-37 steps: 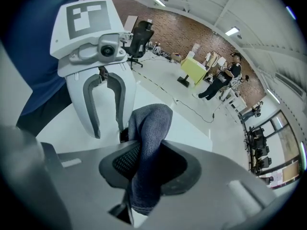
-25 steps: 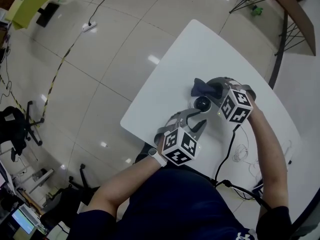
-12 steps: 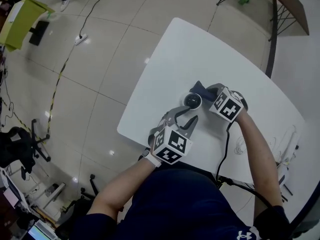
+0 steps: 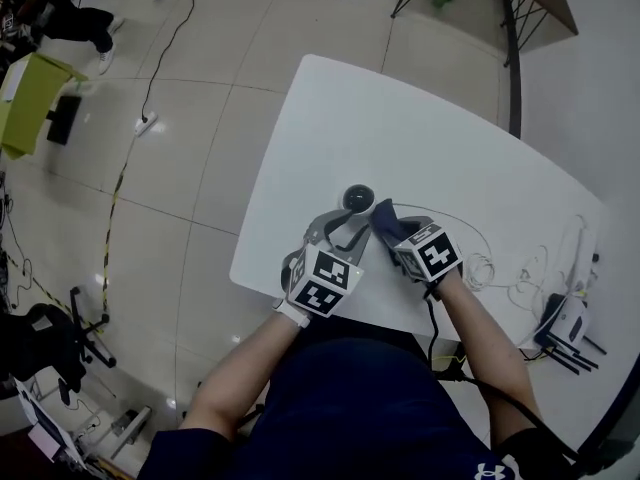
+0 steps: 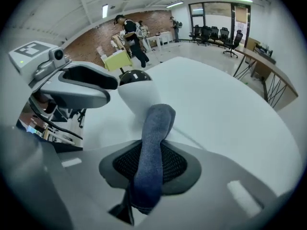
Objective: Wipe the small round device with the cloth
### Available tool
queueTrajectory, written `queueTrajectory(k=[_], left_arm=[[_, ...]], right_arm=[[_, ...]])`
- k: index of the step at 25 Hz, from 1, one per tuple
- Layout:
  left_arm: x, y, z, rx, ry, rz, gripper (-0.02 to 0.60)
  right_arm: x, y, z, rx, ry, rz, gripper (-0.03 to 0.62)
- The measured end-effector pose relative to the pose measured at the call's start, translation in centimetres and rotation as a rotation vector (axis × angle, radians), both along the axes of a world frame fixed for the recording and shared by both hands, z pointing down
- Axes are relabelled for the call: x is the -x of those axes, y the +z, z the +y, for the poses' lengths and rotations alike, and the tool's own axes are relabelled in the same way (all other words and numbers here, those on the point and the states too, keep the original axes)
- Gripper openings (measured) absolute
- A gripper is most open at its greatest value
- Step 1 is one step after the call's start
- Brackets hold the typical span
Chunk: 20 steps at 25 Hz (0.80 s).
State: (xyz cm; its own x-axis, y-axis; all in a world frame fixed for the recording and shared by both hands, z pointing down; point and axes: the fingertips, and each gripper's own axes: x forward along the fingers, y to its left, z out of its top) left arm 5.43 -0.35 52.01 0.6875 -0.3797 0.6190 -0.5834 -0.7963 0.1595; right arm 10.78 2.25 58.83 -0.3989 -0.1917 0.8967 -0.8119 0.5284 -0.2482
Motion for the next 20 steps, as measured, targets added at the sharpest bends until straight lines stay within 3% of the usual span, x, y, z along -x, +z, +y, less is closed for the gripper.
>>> queueTrajectory(k=[4, 7, 10, 13, 16, 18, 20], left_arm=[[0.4, 0.2, 1.7, 0.099, -0.032, 0.060, 0.137], [1.6, 0.1, 3.5, 0.223, -0.094, 0.155, 0.137], [3.2, -0.9, 4.5, 0.326, -0.155, 0.312, 0.162], [4.0, -2.3, 4.5, 0.412, -0.171, 0.505, 0.269], [4.1, -4.5, 3.9, 0.489, -0.130, 0.707, 0.322], [4.3, -6.1, 3.5, 0.534, -0.086, 0.831, 0.325], [4.7, -7.1, 3.2, 0.559, -0.051, 0.901, 0.325]], right_arm=[[3.2, -0.1, 3.0, 0.041, -0.006, -0.158, 0.107], [4.6, -1.8, 3.0, 0.014, 0.052, -0.308, 0.107], [5.9, -4.9, 2.3, -0.023, 0.122, -0.500, 0.107], [7.1, -8.4, 1.5, -0.035, 0.172, -0.738, 0.110], [7.7, -11.6, 0.9, -0.027, 0.203, -0.950, 0.120], [7.9, -13.5, 0.7, -0.013, 0.218, -1.087, 0.133], [8.2, -15.1, 0.4, 0.001, 0.228, -1.195, 0.166]])
